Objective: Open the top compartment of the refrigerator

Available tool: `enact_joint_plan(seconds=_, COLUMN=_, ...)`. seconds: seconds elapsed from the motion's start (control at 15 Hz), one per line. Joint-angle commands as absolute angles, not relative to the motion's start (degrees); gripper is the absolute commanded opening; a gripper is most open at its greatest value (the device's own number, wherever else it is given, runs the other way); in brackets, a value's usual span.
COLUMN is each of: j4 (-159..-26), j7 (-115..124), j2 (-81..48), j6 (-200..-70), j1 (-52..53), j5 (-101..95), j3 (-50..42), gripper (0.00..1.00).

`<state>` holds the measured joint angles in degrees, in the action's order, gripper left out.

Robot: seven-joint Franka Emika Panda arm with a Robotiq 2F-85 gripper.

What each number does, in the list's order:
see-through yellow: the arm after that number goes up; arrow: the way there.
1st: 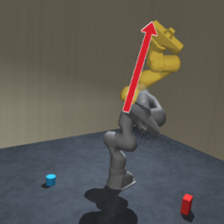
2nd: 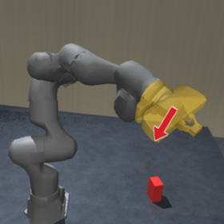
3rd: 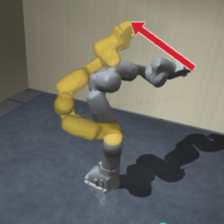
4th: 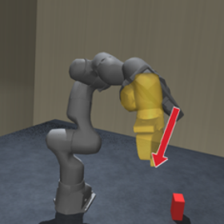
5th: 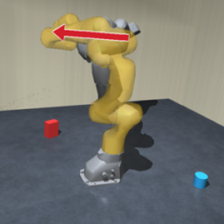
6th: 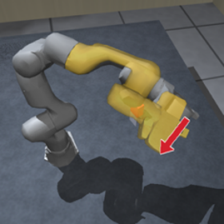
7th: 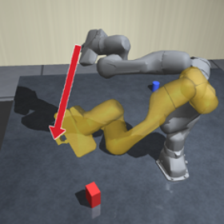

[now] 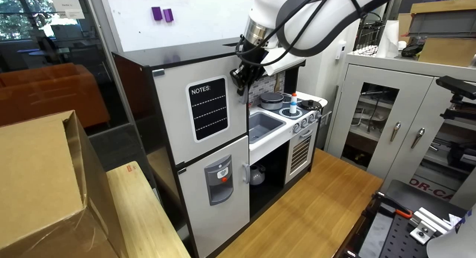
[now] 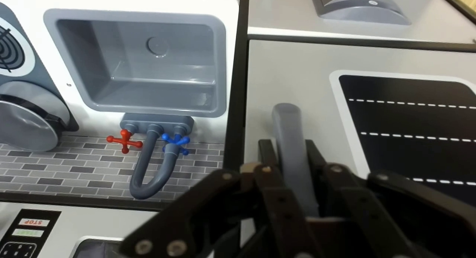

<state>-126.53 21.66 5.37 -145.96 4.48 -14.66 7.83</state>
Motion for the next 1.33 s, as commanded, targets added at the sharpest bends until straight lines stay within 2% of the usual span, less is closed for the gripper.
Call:
enact_joint_plan(seconds=0.0, j4=-131.78, j7=20.61, j2=10.11, j6=-148.02, j1=4.28, j5=-14.62, j3=7.80, gripper=0.09)
enact_joint_plan(seconds=1.27, j4=-141.64, j7=22.36, j2=20.28, j6=-150.00, j1=4.28, j5=-12.42, j3=11.26, gripper=0.12)
